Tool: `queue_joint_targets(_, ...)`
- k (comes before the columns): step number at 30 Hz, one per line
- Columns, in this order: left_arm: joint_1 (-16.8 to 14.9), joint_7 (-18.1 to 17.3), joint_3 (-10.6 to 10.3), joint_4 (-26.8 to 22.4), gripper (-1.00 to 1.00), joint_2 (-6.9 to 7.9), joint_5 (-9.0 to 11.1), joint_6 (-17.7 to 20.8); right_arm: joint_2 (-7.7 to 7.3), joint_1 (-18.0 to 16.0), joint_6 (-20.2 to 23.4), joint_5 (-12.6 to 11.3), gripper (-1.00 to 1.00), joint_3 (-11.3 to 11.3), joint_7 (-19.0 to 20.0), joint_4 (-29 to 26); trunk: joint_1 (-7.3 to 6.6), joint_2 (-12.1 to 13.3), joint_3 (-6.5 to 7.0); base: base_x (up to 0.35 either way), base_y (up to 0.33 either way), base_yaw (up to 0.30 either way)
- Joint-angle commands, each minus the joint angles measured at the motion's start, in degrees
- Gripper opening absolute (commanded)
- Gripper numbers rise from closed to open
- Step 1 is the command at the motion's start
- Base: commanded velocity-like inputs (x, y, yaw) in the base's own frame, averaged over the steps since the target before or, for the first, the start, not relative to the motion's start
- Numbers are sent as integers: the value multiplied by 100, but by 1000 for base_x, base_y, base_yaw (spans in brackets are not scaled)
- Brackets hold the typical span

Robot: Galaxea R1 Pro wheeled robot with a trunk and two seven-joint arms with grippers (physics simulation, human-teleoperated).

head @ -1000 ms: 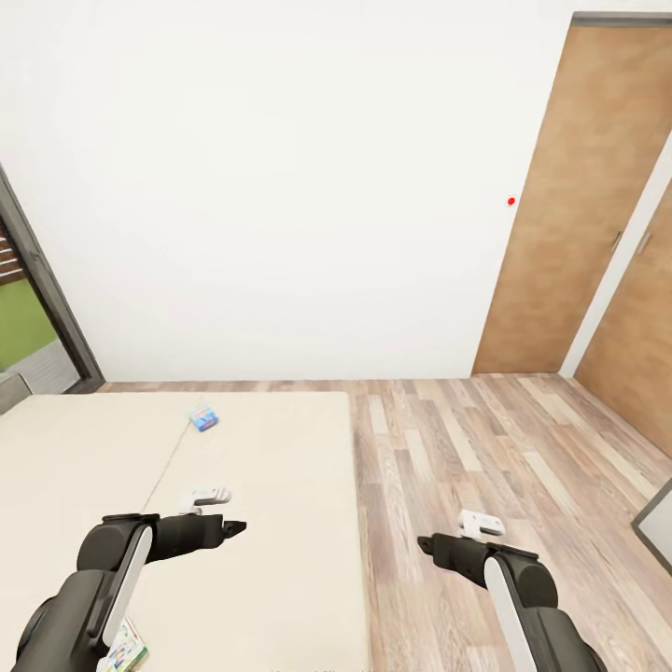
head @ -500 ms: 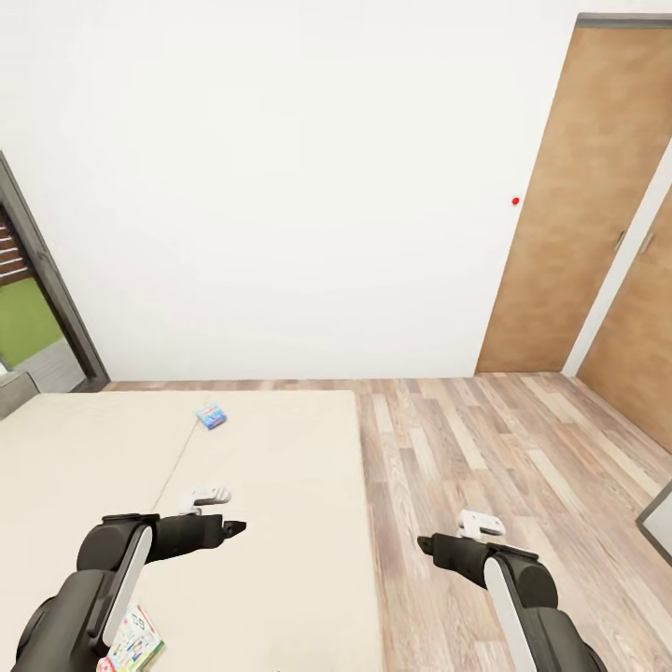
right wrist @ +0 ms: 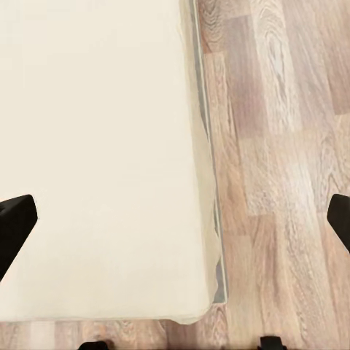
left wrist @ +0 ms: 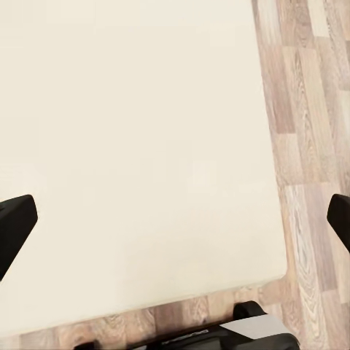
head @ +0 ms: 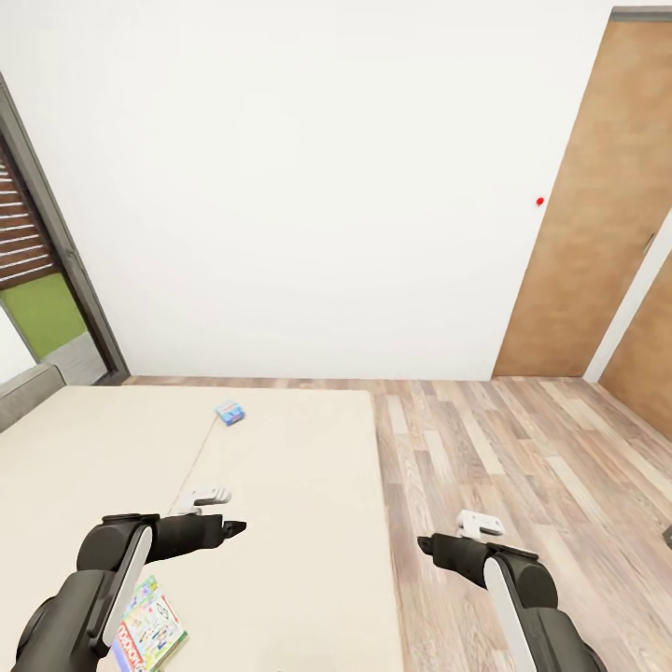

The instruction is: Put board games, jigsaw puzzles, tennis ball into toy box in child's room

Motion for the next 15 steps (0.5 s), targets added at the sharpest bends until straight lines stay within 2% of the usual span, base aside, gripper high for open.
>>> queue_joint_targets(1, -6, -21, 5, -4, 100, -1, -6, 31, 4, -5, 26, -31, 100, -12, -6, -6, 4, -13, -13, 0, 42, 13)
queue_joint_targets(8, -6, -21, 6, -4, 100, 3, -4, 31, 5, -5, 10, -31, 100, -12, -8, -12, 4, -13, -13, 0, 178, 4)
queue_joint_targets(15, -6, -21, 6, -4, 100, 3, -5, 31, -10, -5, -17, -29, 100, -18, -22, -19, 4, -13, -13, 21, 121, 1)
